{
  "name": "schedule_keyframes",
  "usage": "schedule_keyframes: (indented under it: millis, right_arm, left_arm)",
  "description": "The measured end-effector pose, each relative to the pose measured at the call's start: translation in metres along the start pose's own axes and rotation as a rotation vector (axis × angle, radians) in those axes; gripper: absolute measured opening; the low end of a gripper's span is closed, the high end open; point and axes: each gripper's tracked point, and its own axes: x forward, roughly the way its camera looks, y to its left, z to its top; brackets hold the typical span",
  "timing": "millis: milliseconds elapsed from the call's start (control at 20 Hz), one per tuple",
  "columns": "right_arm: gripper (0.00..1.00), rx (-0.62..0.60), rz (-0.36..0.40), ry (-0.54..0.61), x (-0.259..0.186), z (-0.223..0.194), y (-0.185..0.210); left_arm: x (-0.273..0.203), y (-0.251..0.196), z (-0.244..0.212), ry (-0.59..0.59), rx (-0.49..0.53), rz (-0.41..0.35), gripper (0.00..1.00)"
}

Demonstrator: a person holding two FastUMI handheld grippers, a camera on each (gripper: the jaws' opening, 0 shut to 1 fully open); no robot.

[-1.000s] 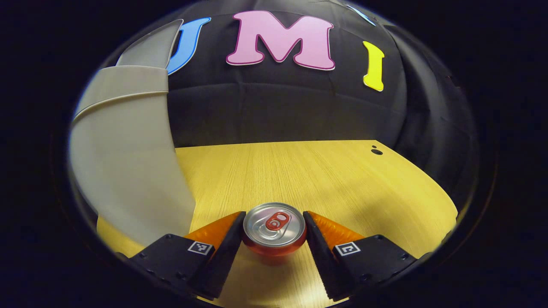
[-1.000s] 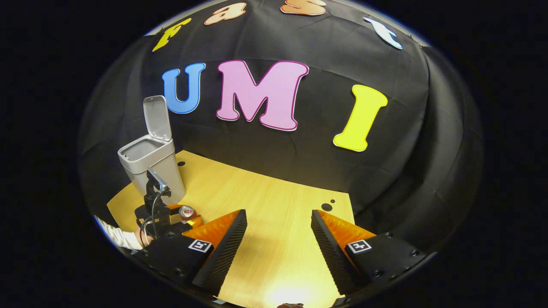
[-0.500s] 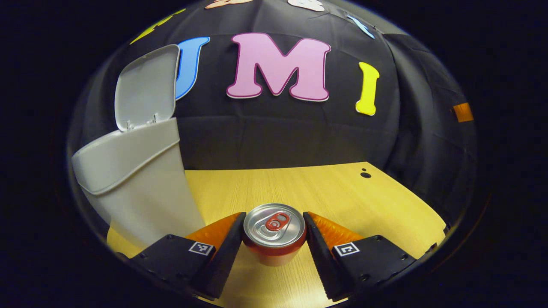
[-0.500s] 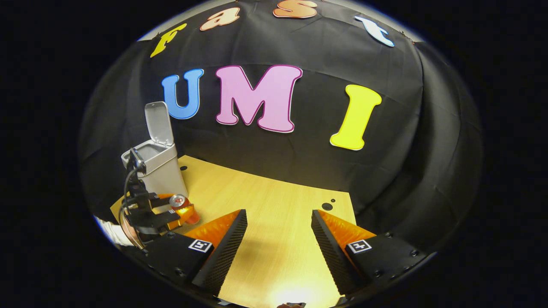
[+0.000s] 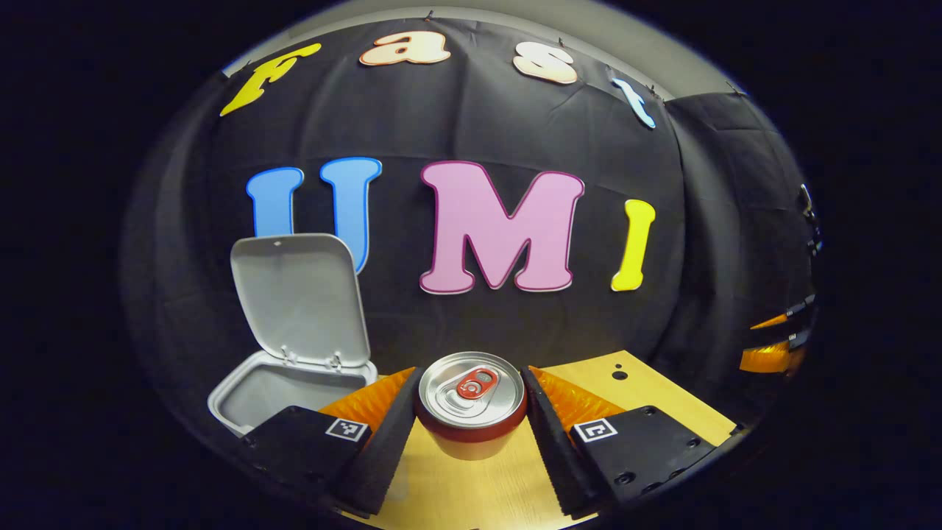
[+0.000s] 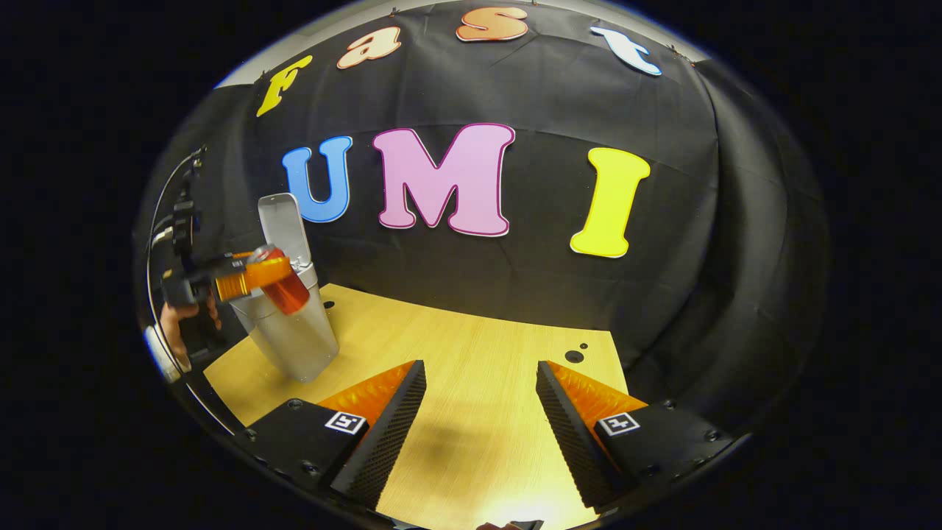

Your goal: Press the lid of the desktop garbage bin to open it, pick up the crumpled paper on the desktop and throw it into the bin, then pick up the pop can on the desktop and drop it into the bin, and finally close the garbage bin lid.

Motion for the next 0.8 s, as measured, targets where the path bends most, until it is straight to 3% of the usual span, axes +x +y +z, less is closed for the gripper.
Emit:
schedule_keyframes:
  millis: [150,250,500,800]
  right_arm:
    - [0.98,-0.003,0.009,-0.01,-0.006,0.0,0.003]
    - [0.98,-0.004,0.019,-0.007,-0.003,0.0,0.004]
    - [0.98,0.013,0.043,0.016,-0.007,-0.014,0.018]
    - [0.98,0.008,0.046,0.029,-0.015,-0.019,0.021]
  left_arm:
    - [-0.011,0.059,0.045,-0.056,0.046,0.095,0.86]
    - [-0.012,0.095,0.05,-0.053,0.034,0.136,0.86]
    - [-0.009,0.164,0.012,0.032,-0.01,0.265,0.86]
    - [-0.012,0.186,-0.023,0.078,-0.064,0.286,0.87]
